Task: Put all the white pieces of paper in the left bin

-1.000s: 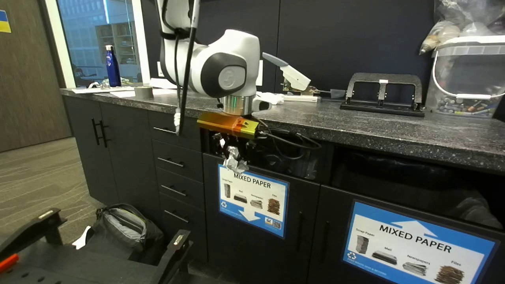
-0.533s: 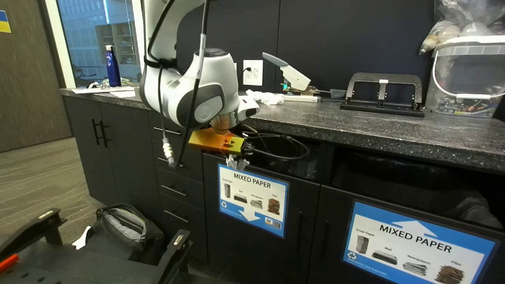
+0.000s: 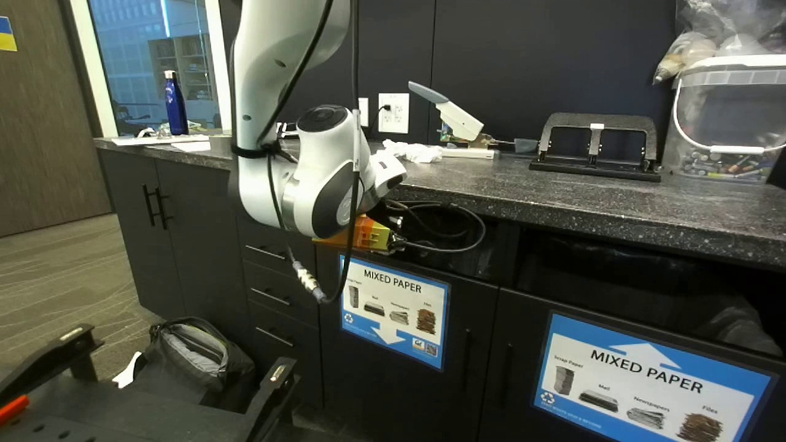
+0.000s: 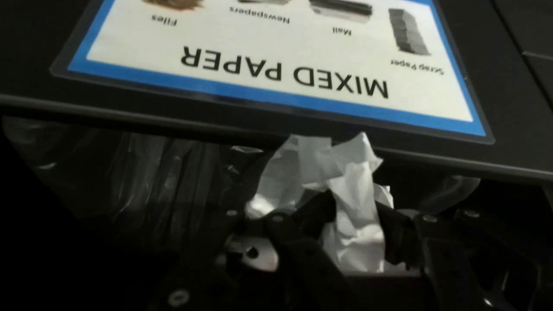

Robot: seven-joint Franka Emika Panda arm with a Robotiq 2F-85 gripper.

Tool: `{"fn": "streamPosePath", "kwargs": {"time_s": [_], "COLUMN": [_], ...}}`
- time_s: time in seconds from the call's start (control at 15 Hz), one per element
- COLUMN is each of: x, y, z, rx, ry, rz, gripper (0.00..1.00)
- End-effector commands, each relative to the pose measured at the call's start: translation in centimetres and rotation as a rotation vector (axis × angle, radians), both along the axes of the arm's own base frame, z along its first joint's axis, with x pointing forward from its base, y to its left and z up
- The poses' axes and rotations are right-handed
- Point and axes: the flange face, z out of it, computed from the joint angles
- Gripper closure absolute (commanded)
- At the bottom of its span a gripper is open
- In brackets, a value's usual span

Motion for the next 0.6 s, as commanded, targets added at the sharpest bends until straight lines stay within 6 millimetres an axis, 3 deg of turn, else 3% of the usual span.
{"fn": "streamPosePath", "kwargs": {"time_s": [0.0,0.27,0.33,0.4,0.53], "x": [2.7,3.7,3.8,3.9,4.0], "y": [-0.4,-0.7,-0.8,-1.0,-1.1], "z": [-0.1,-1.2,-1.3,-1.6,-1.9], "rx": [-0.026,-0.043,-0.053,-0.057,-0.070], "ry": [-0.108,-0.129,-0.132,-0.127,-0.125], "rz": [-0.020,-0.030,-0.031,-0.035,-0.038], "gripper": [0.90,0.90,0.80,0.64,0.49]}}
